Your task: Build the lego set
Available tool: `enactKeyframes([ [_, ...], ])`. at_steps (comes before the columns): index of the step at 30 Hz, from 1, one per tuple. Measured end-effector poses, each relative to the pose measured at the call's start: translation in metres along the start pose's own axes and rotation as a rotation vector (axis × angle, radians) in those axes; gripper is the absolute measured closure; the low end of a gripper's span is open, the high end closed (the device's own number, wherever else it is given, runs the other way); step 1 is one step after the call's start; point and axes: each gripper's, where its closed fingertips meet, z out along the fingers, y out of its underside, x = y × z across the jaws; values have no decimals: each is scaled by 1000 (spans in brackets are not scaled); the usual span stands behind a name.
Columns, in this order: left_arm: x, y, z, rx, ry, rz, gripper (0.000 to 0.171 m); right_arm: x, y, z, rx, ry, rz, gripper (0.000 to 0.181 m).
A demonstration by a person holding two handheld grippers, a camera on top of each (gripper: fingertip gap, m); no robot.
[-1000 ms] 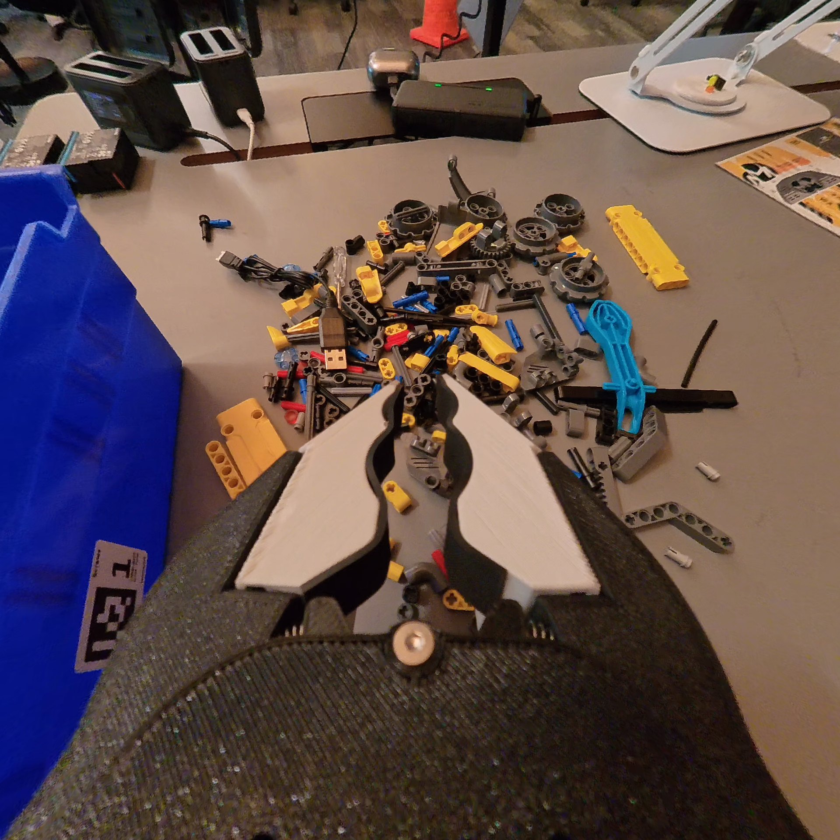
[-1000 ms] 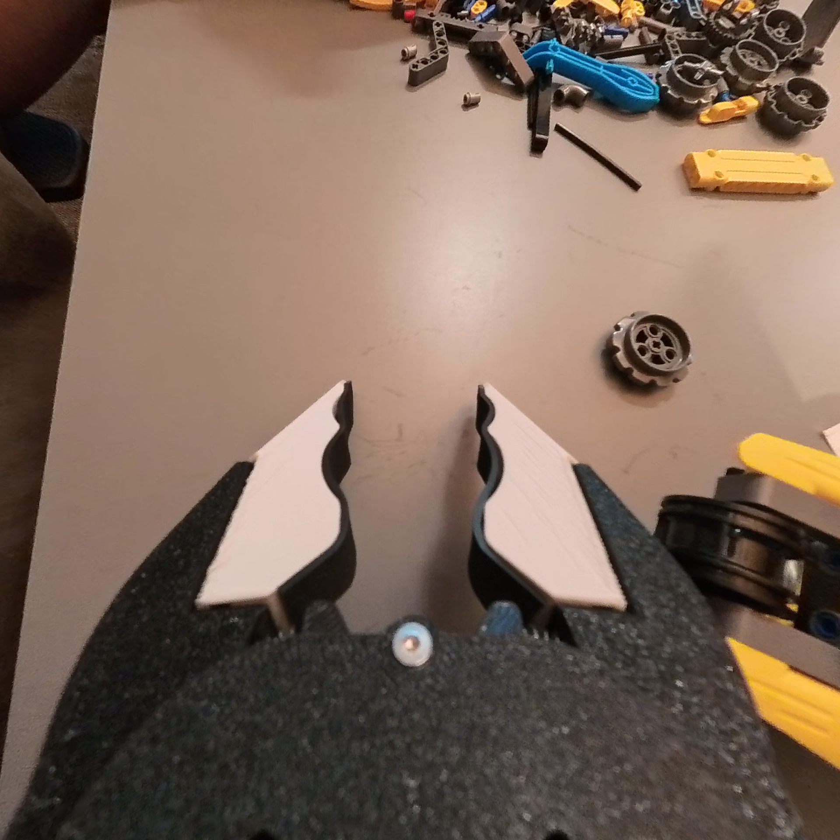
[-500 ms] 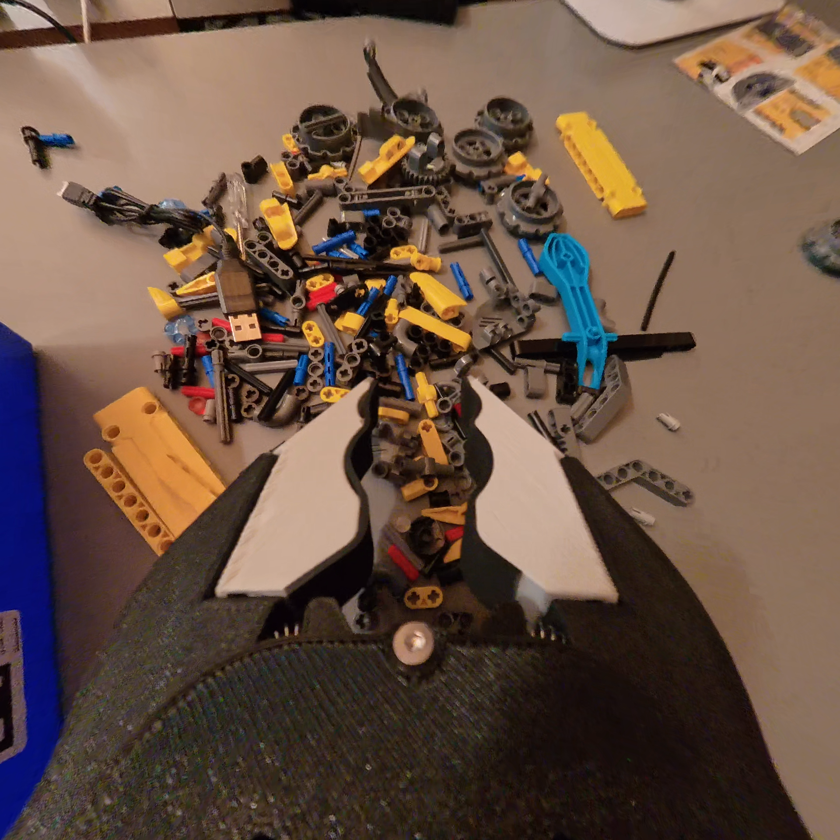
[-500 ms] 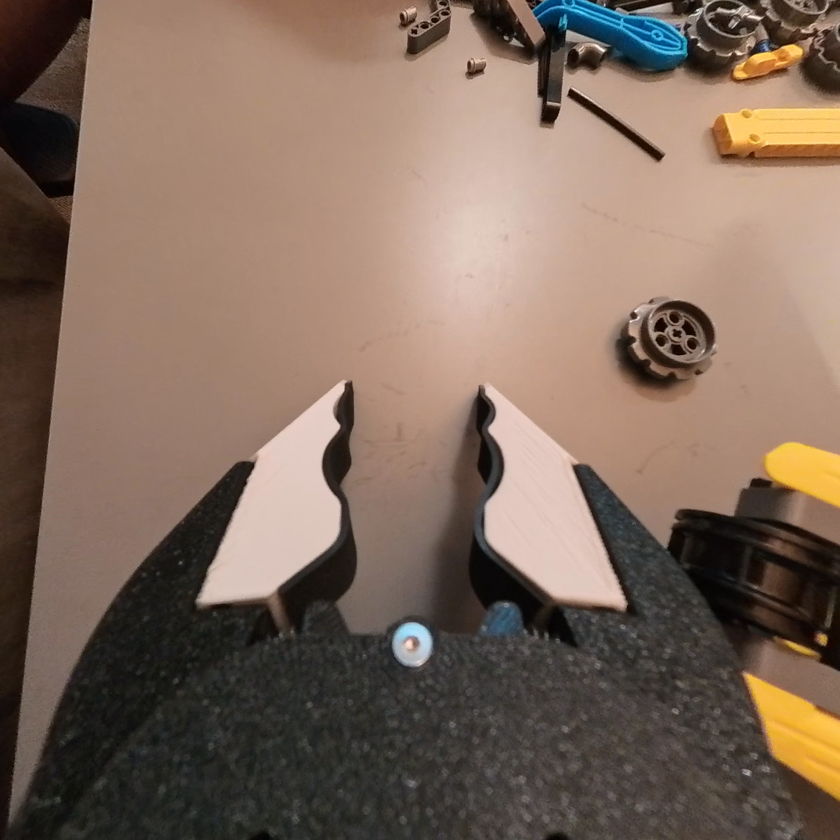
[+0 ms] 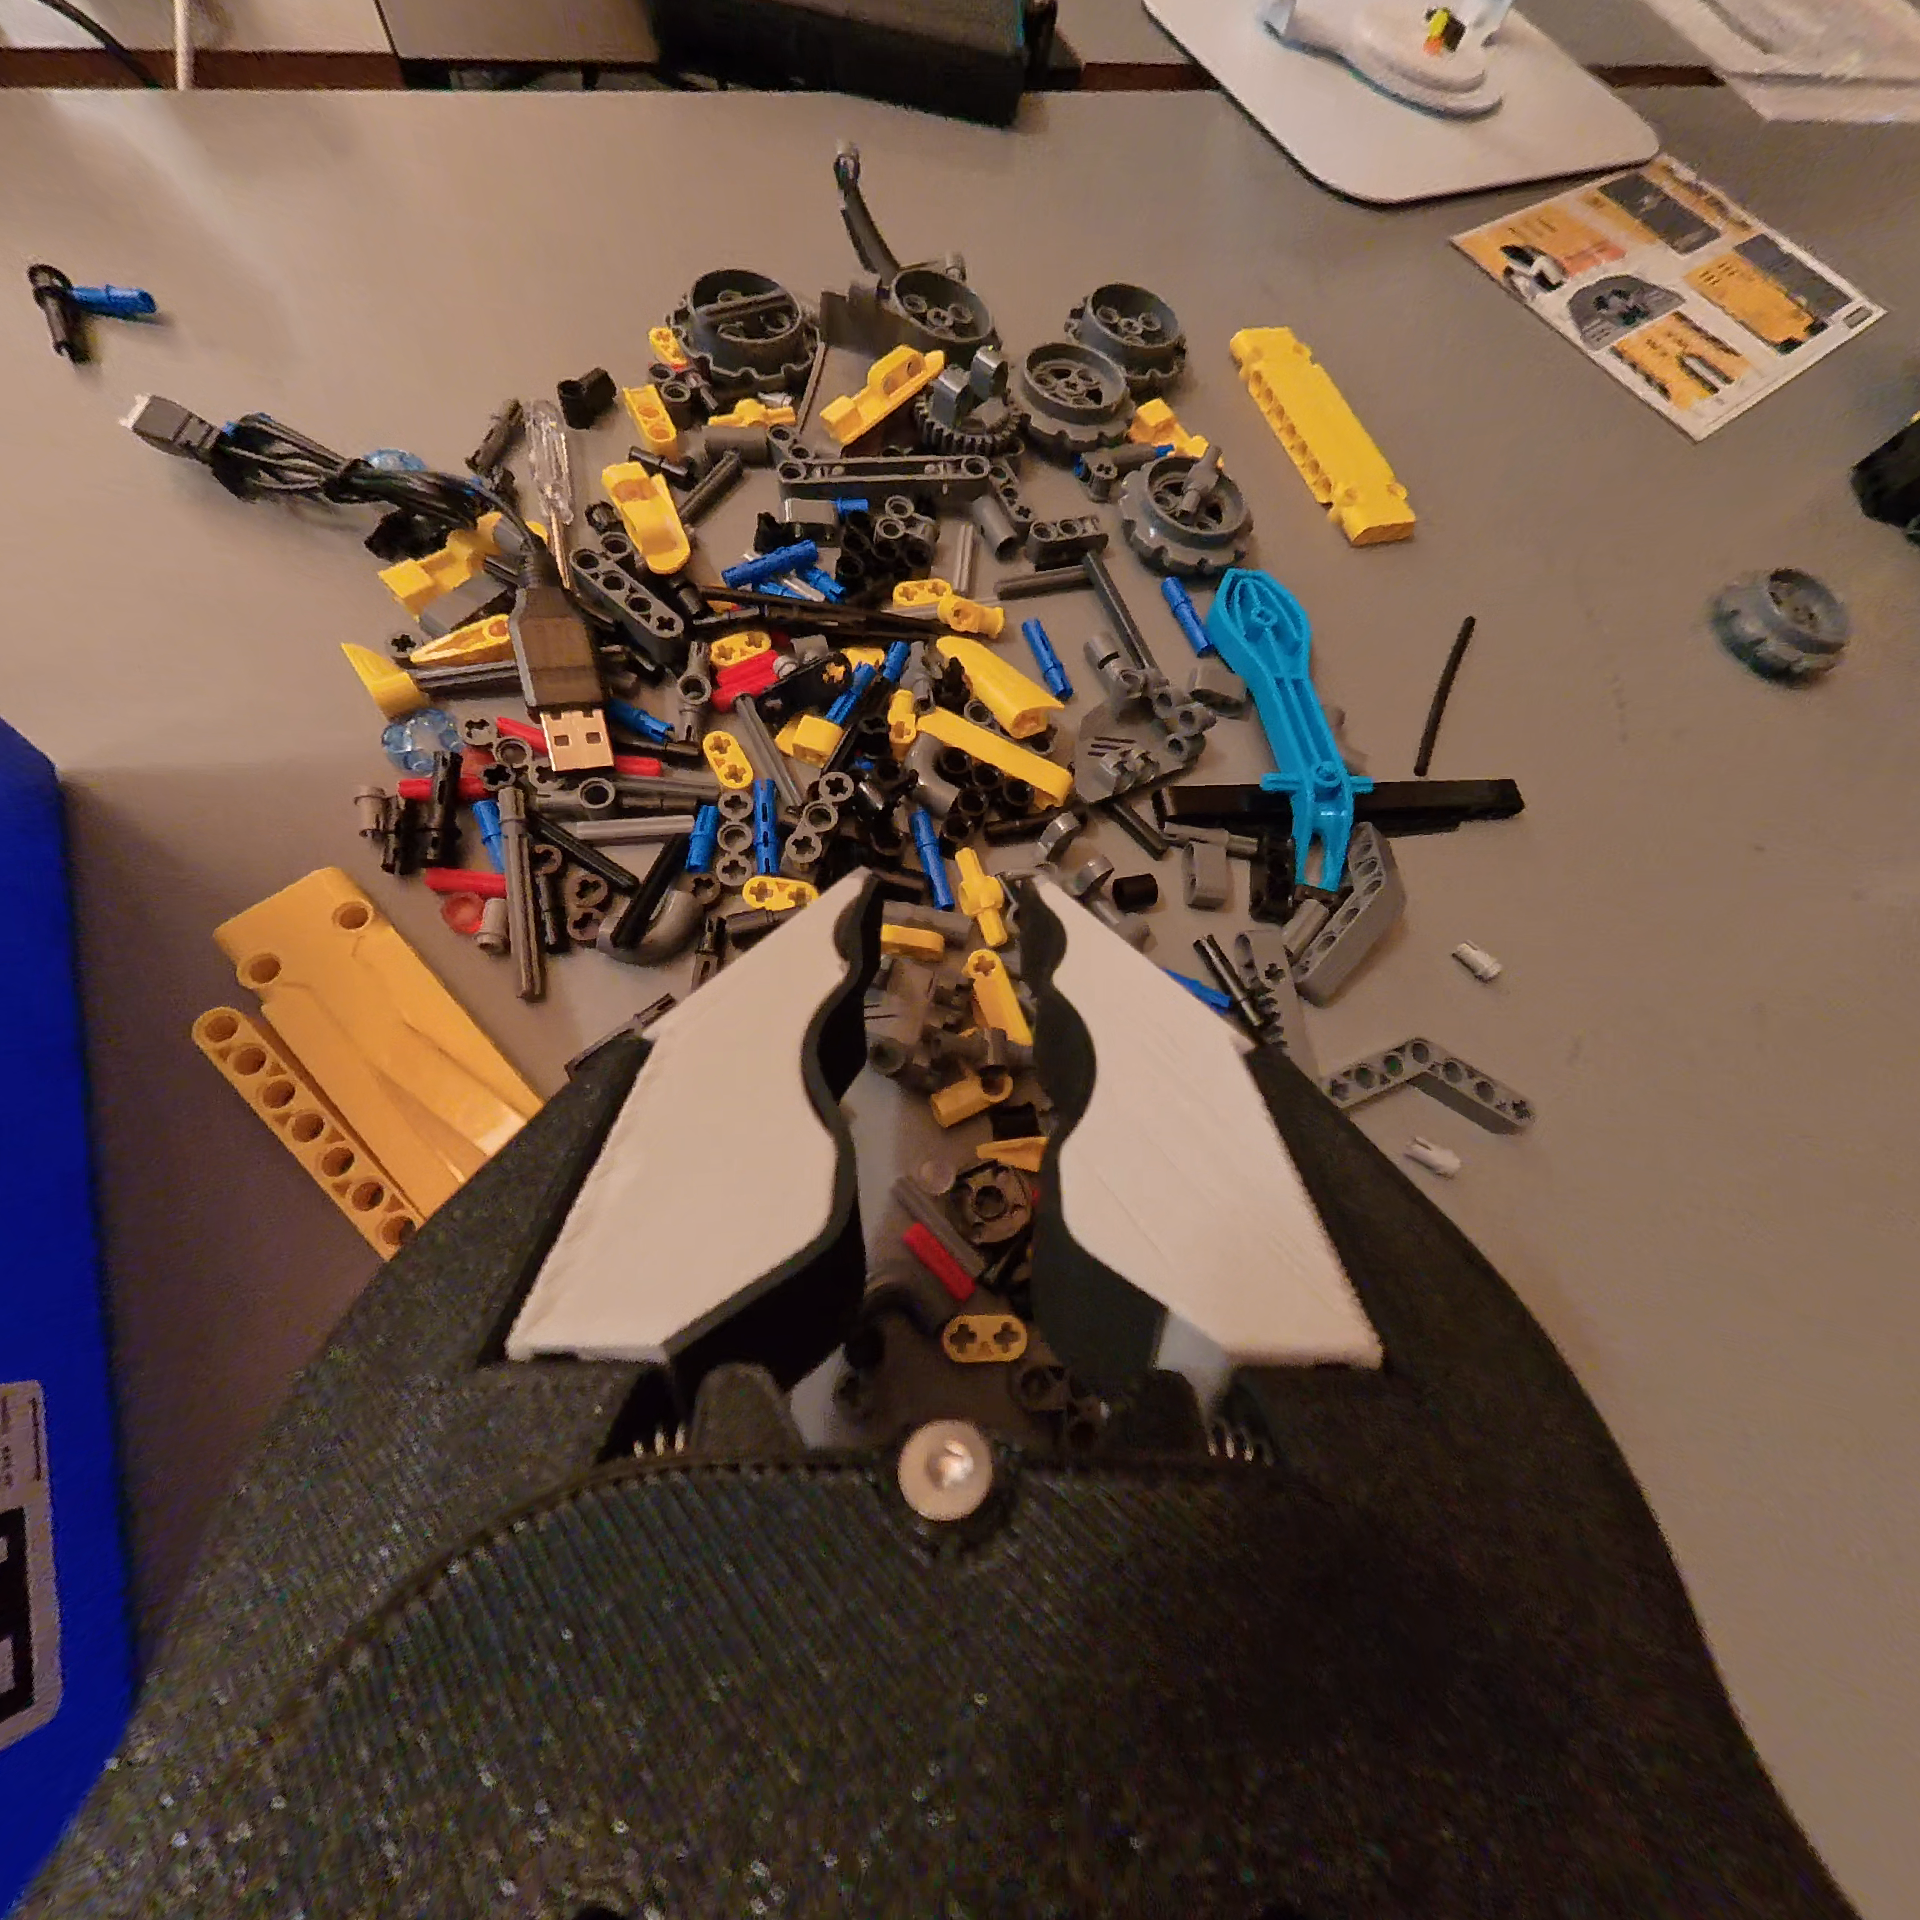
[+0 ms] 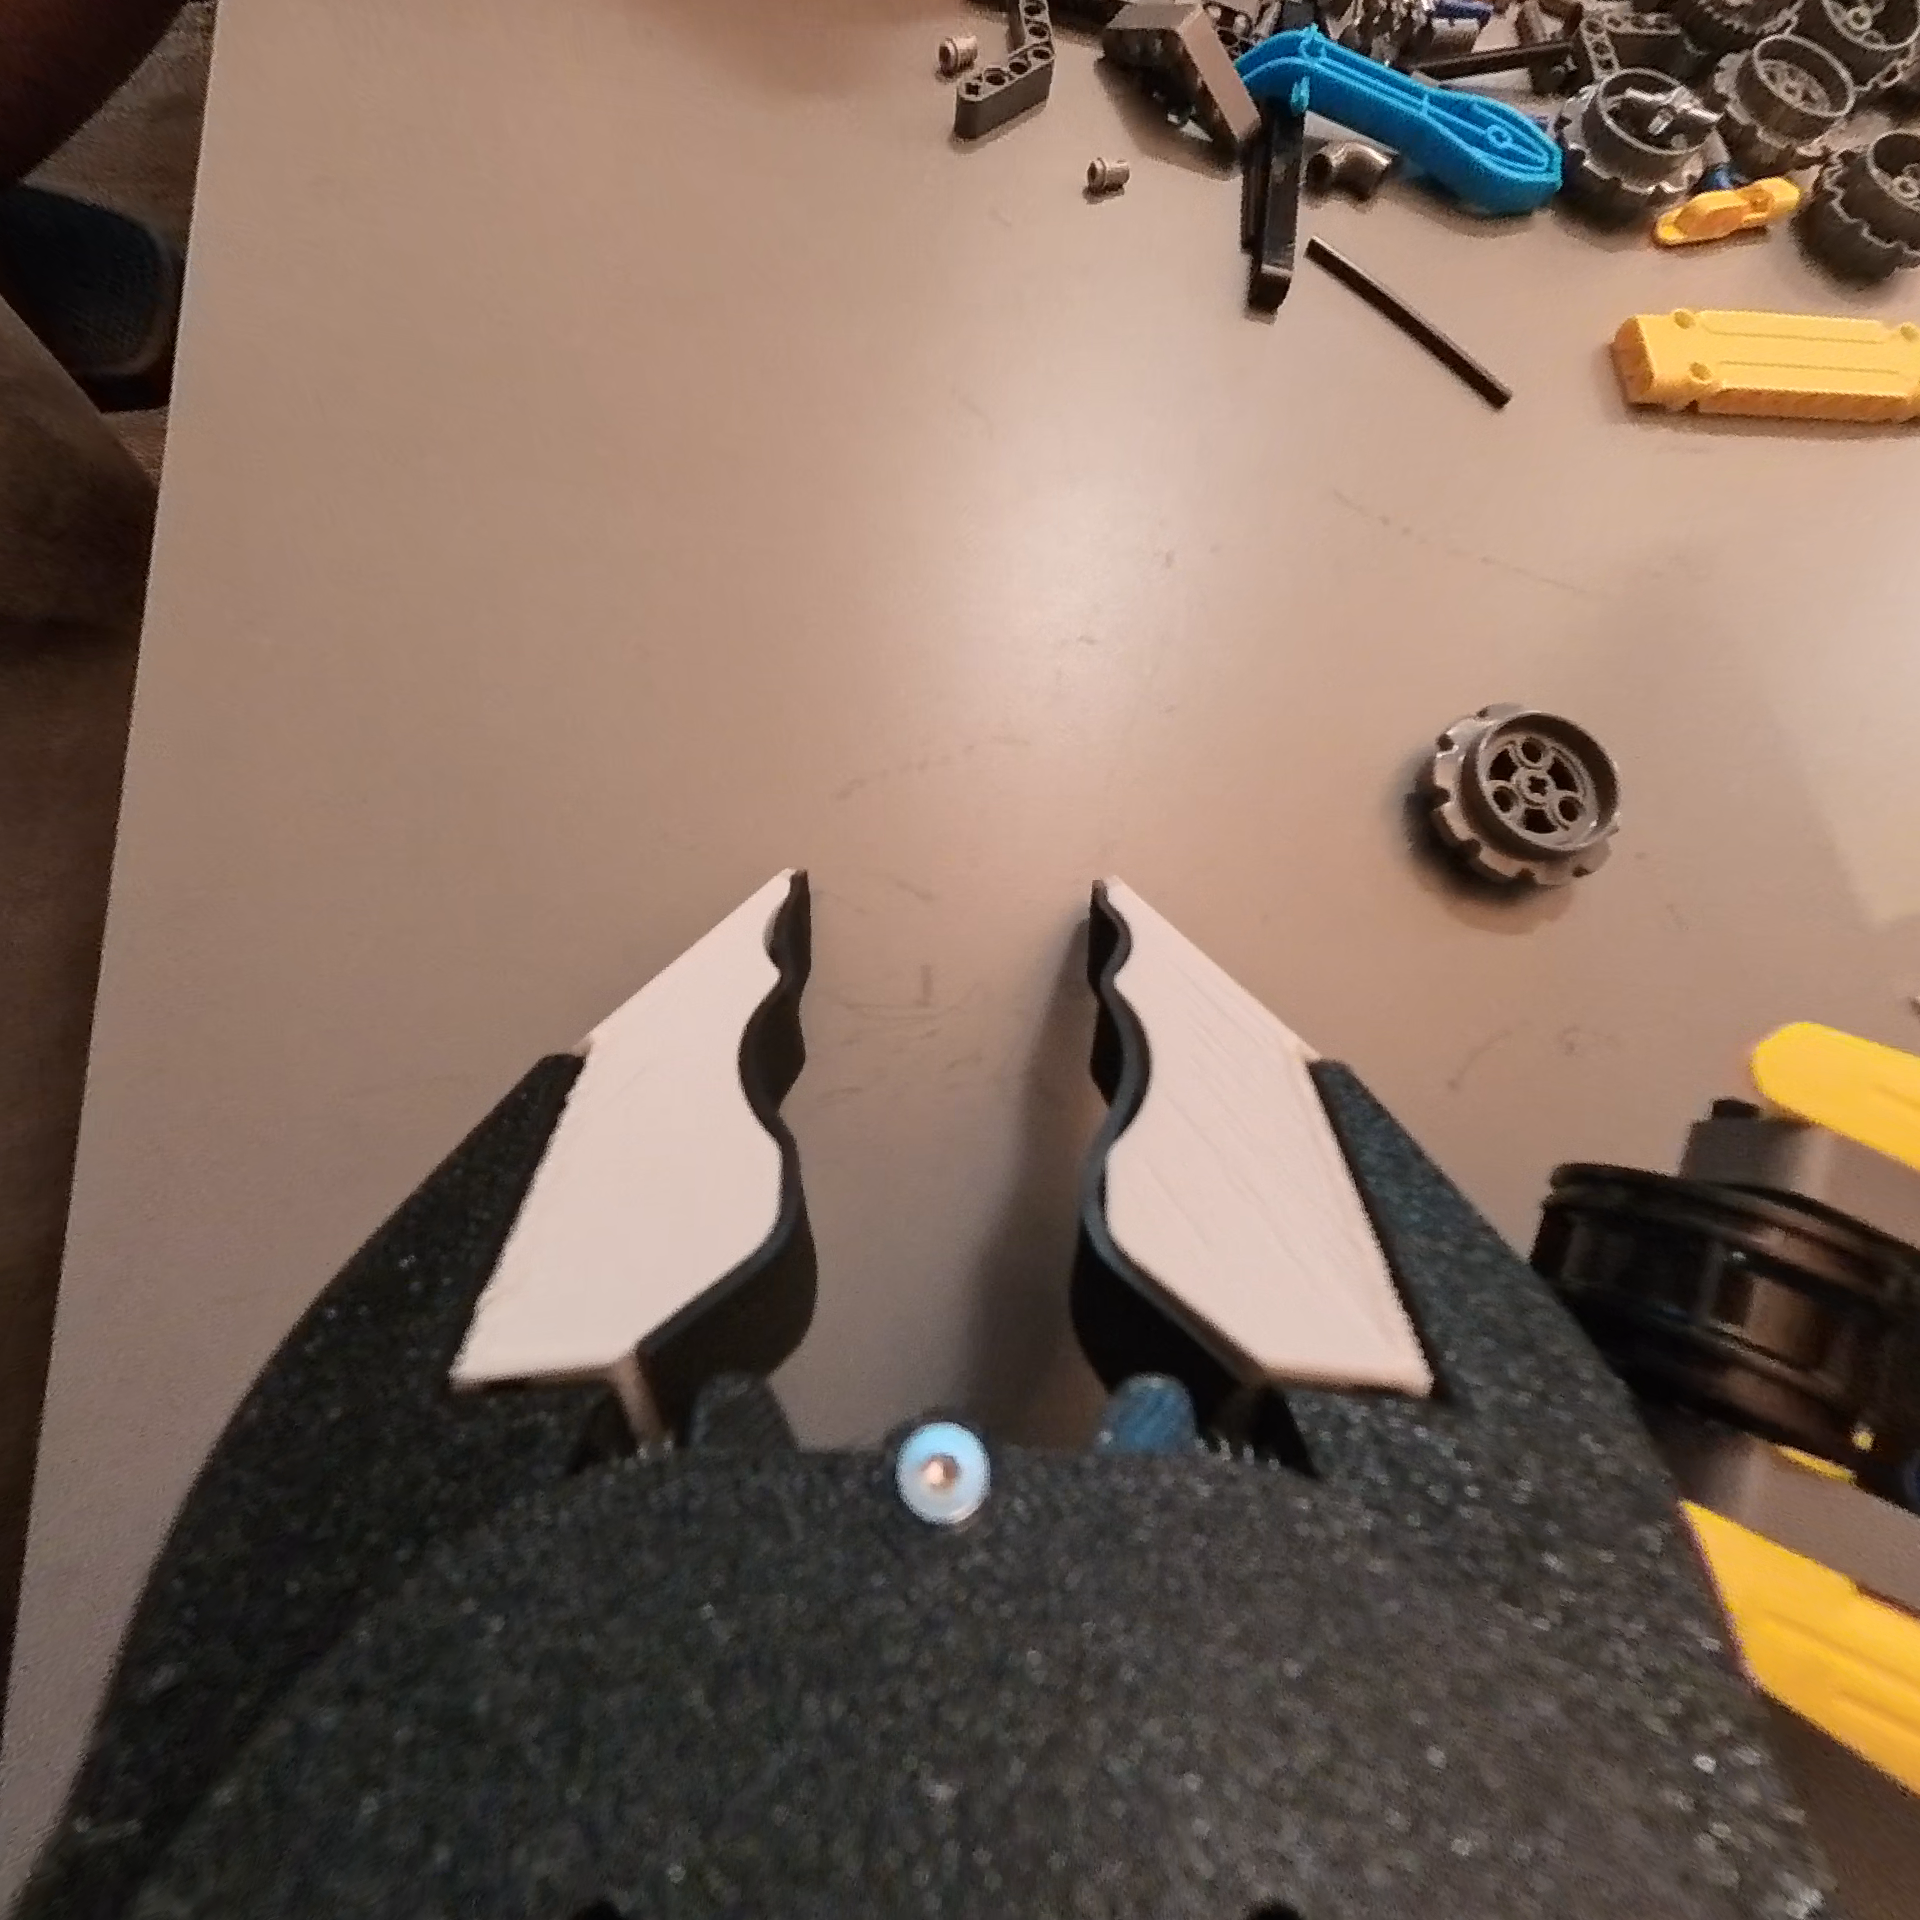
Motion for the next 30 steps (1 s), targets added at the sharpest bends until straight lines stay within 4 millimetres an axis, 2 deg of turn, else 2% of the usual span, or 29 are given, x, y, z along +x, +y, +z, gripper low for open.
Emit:
enactKeyframes([
  [7, -3, 8, 7, -62, -42, 25, 151, 0, 0, 0, -2, -9, 8, 127],
  [20, -1, 3, 3, -26, 32, -43, 147, 0, 1, 1, -4, -21, 20, 127],
  [24, 3, 10, 9, -83, 23, -4, 137, 0, 1, 1, -3, -32, 32, 127],
  [30, 4, 8, 9, -71, 35, -17, 144, 0, -1, 0, 6, -56, 54, 128],
])
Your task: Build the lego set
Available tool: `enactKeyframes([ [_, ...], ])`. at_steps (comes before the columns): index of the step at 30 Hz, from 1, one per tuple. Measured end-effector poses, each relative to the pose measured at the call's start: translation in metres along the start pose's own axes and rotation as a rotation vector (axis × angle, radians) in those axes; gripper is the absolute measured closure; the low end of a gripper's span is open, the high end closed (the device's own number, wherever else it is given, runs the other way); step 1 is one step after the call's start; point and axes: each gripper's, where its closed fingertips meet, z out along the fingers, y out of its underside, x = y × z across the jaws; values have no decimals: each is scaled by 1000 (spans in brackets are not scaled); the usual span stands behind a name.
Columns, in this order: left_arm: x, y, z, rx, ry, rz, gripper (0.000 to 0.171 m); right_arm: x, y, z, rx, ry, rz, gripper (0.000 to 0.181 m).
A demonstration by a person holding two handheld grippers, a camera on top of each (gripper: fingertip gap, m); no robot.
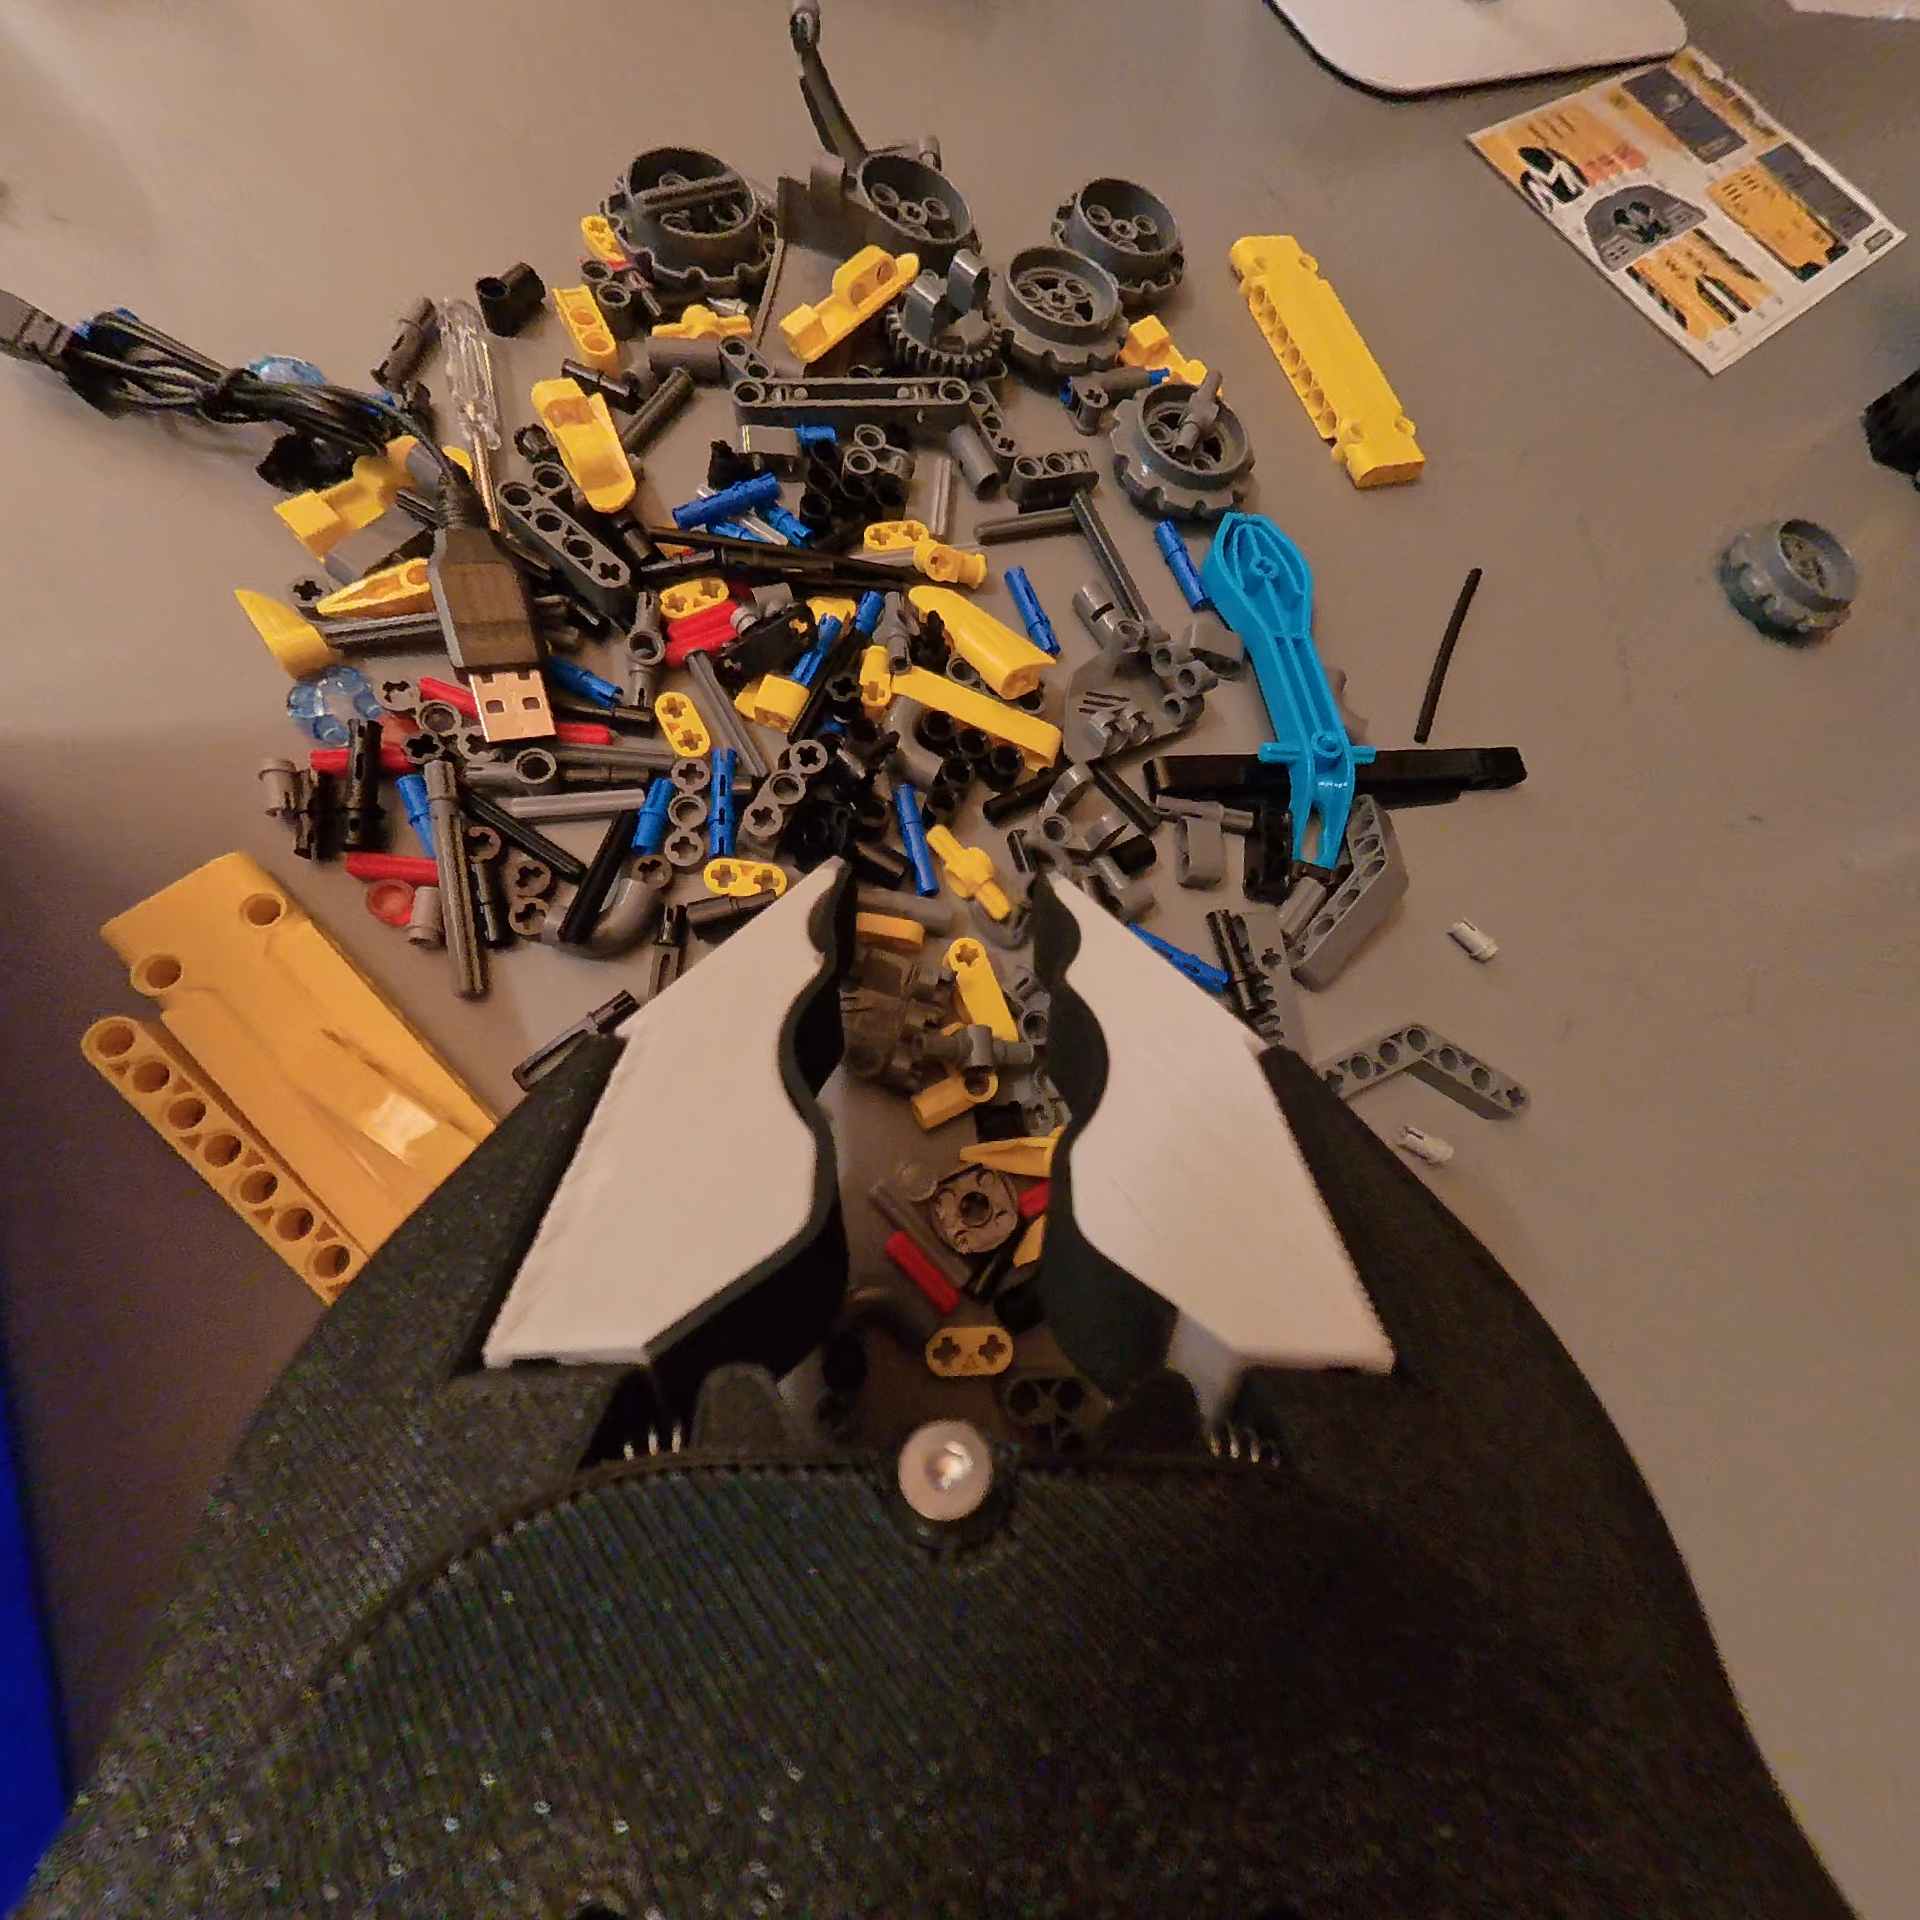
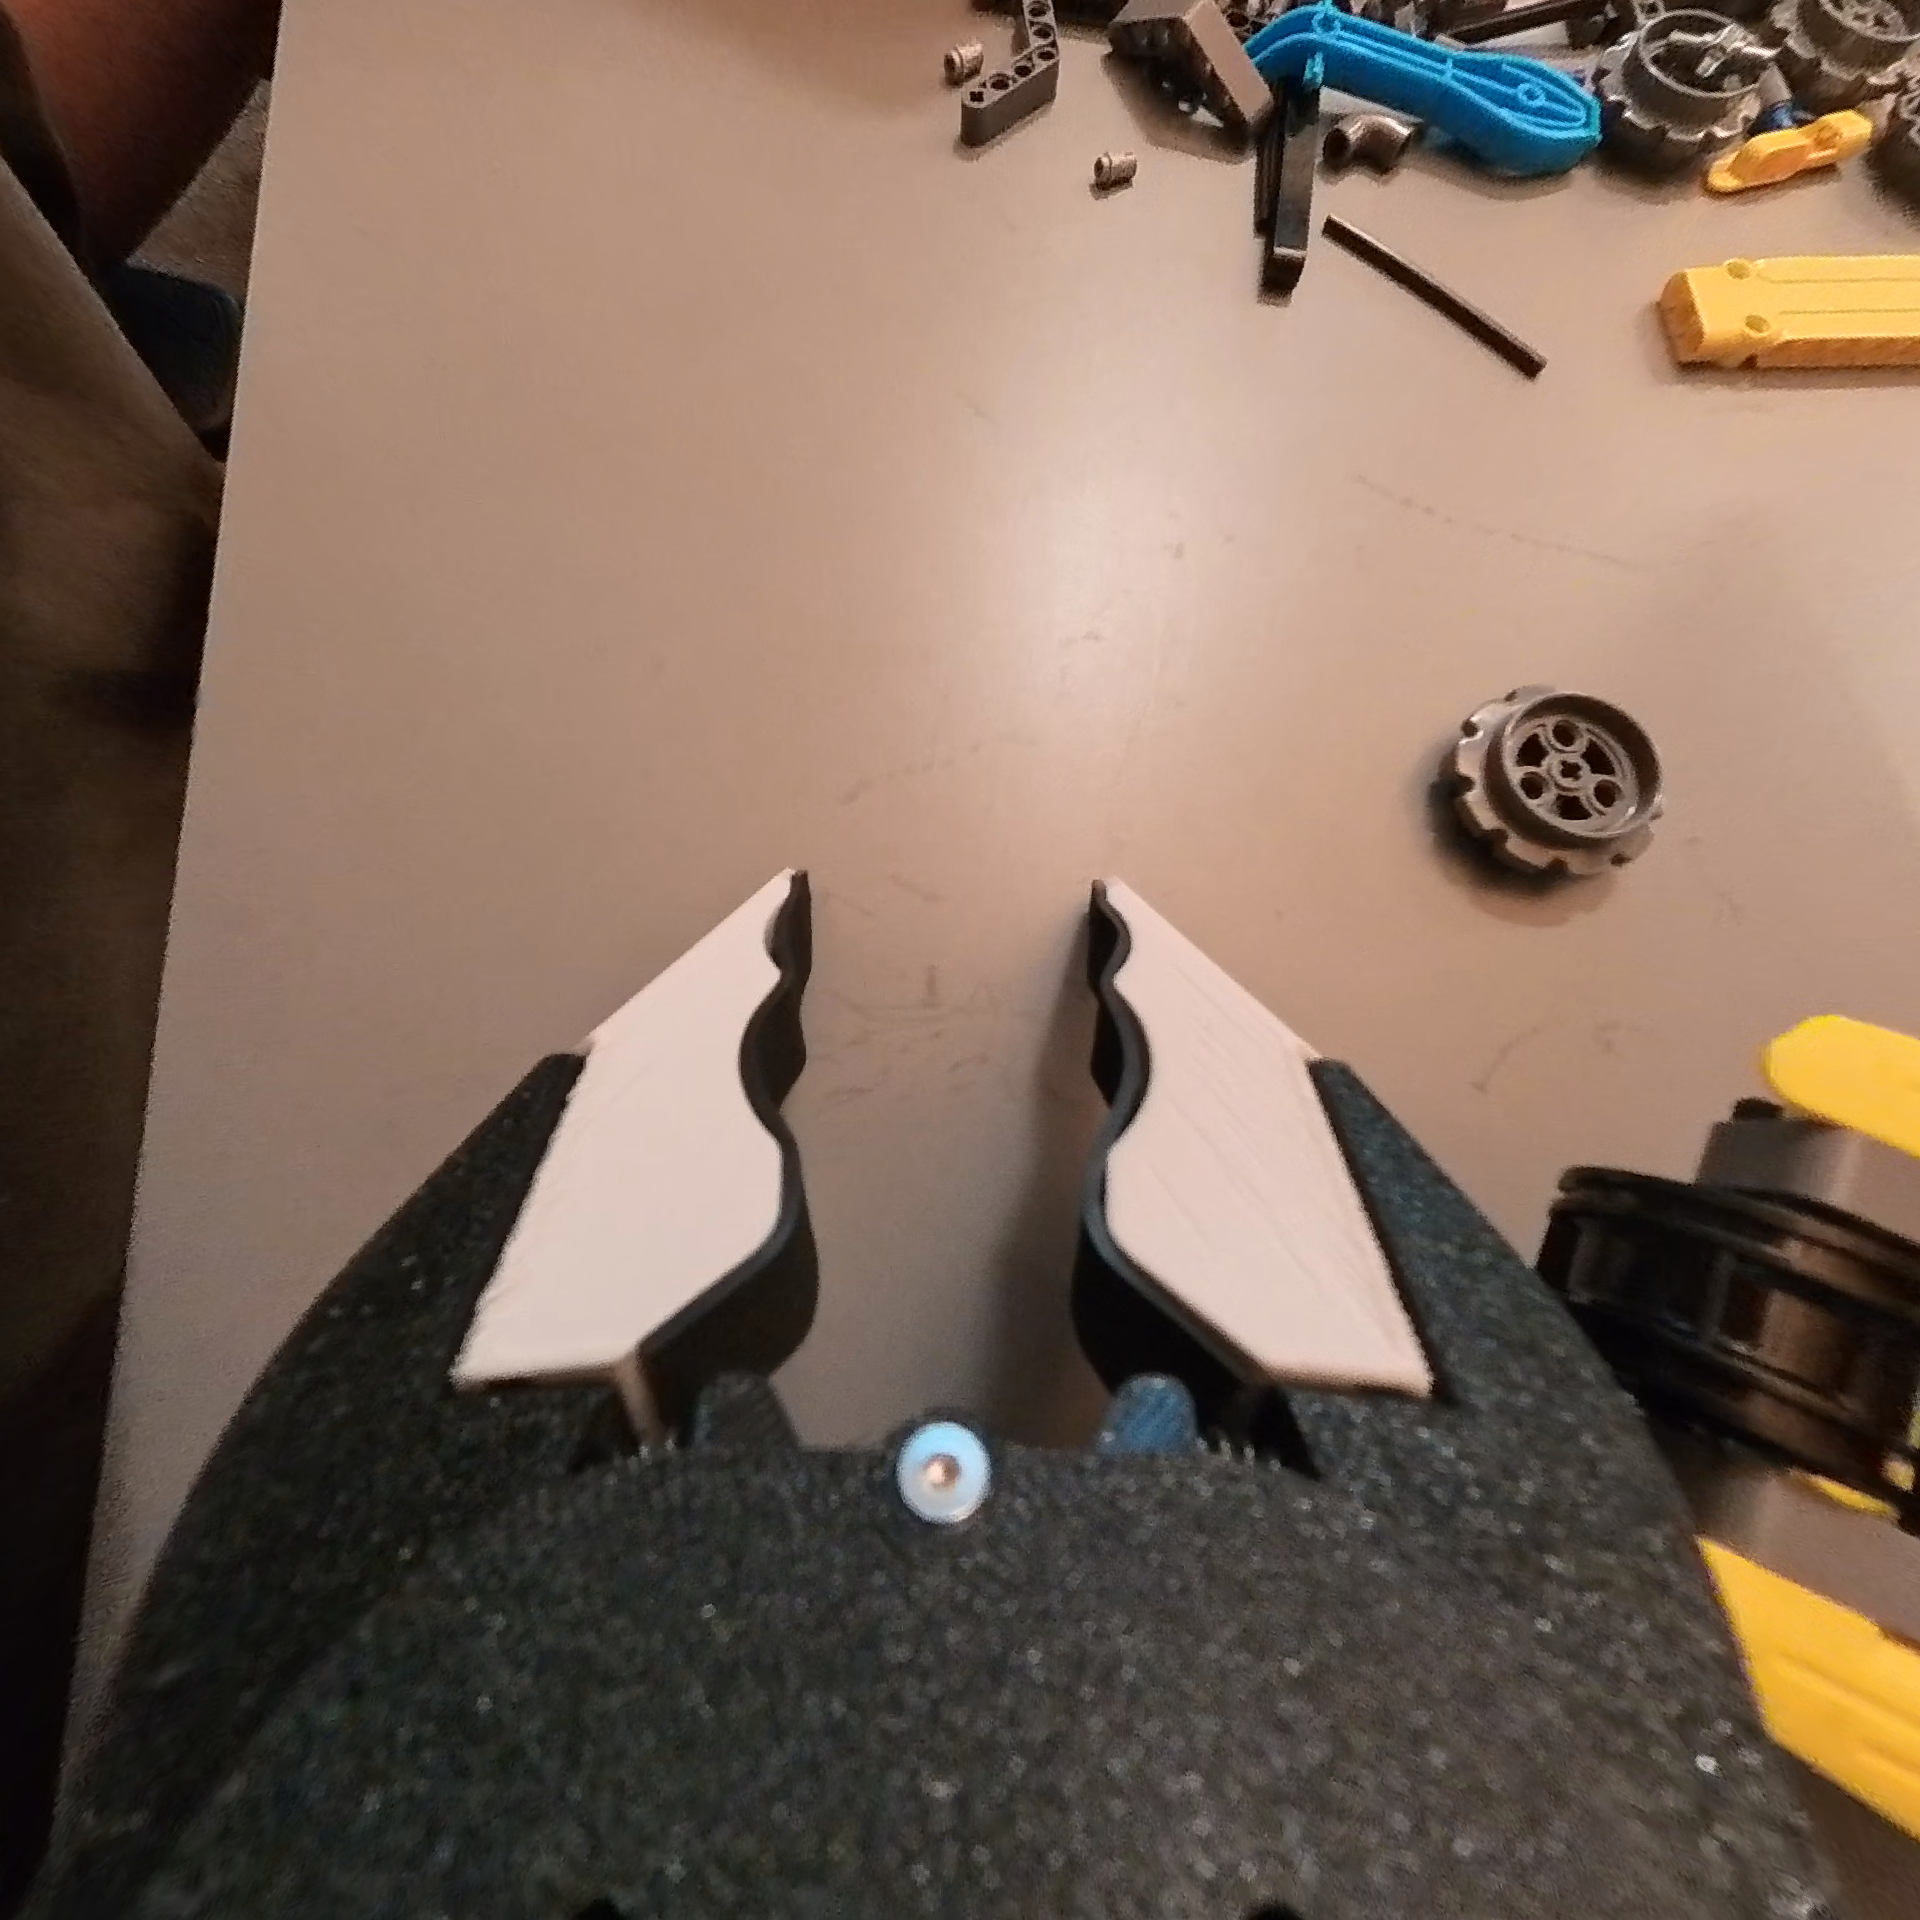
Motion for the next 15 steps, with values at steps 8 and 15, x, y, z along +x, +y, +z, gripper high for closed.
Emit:
enactKeyframes([
  [8, -3, -10, -9, 83, 8, -33, 147, 0, -1, 0, 6, -39, 44, 128],
  [15, -7, -1, 0, 3, -47, -10, 149, -1, 0, 0, 3, -37, 35, 128],
])
